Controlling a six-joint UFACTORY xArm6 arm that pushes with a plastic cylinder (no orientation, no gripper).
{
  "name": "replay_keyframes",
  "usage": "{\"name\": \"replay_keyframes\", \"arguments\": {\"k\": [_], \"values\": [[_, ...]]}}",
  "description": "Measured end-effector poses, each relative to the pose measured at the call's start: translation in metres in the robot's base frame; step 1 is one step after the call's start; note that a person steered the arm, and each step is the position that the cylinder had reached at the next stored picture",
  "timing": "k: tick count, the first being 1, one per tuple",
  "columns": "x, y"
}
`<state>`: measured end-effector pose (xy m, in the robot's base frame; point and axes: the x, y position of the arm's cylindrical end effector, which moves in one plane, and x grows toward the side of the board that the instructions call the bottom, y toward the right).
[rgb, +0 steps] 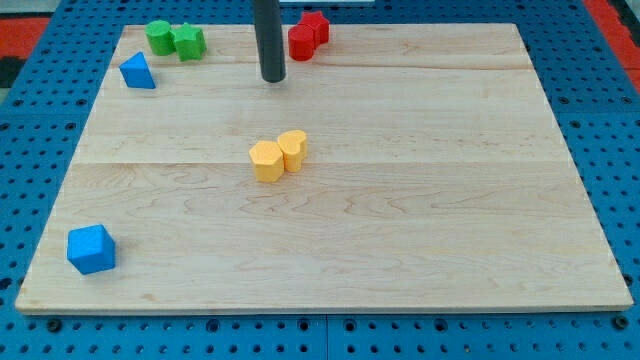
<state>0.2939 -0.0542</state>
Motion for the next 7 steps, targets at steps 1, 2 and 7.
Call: {"name": "replay_keyframes", "arguments": {"k": [1,2,7], "values": [[0.000,0.016],[-0.015,0.028],[-0.101,-0.017]]}}
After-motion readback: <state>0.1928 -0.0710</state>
